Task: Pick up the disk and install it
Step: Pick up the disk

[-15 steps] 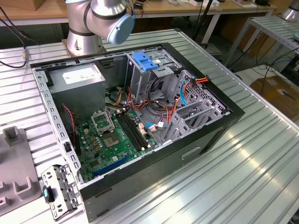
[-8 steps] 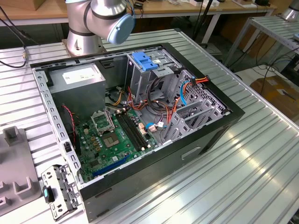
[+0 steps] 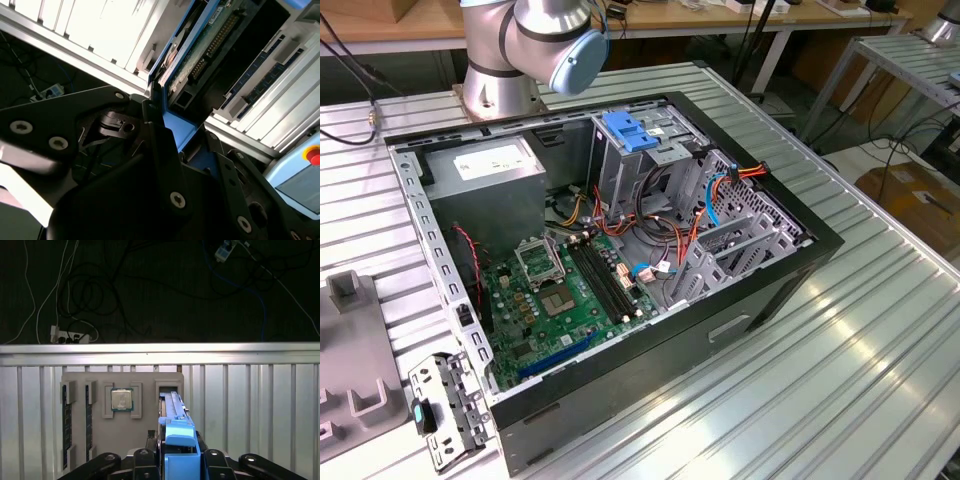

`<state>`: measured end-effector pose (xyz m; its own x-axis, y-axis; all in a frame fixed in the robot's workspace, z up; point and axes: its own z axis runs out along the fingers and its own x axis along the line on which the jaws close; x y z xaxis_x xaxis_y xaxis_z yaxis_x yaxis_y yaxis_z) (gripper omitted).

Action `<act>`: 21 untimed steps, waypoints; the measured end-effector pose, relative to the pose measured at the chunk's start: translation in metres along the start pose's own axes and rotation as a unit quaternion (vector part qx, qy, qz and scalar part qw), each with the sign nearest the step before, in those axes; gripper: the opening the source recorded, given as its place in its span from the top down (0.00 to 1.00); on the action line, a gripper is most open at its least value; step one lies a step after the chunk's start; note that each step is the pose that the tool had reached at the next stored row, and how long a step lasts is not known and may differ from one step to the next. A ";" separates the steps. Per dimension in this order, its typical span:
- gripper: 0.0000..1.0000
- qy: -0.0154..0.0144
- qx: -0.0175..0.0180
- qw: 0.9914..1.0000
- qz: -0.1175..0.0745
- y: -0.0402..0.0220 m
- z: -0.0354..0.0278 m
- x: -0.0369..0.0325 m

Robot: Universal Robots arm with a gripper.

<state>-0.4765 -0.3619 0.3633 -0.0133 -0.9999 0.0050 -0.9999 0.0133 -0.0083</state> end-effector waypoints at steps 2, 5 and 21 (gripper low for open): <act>0.63 0.000 0.000 1.000 0.000 0.0000 -0.0007 0.0000; 0.63 0.000 0.000 1.000 0.000 0.0000 -0.0018 0.0000; 0.63 0.000 0.000 1.000 0.000 -0.0002 -0.0170 0.0001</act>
<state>-0.4765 -0.3620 0.3803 -0.0133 -0.9999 0.0049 -0.9999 0.0133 -0.0084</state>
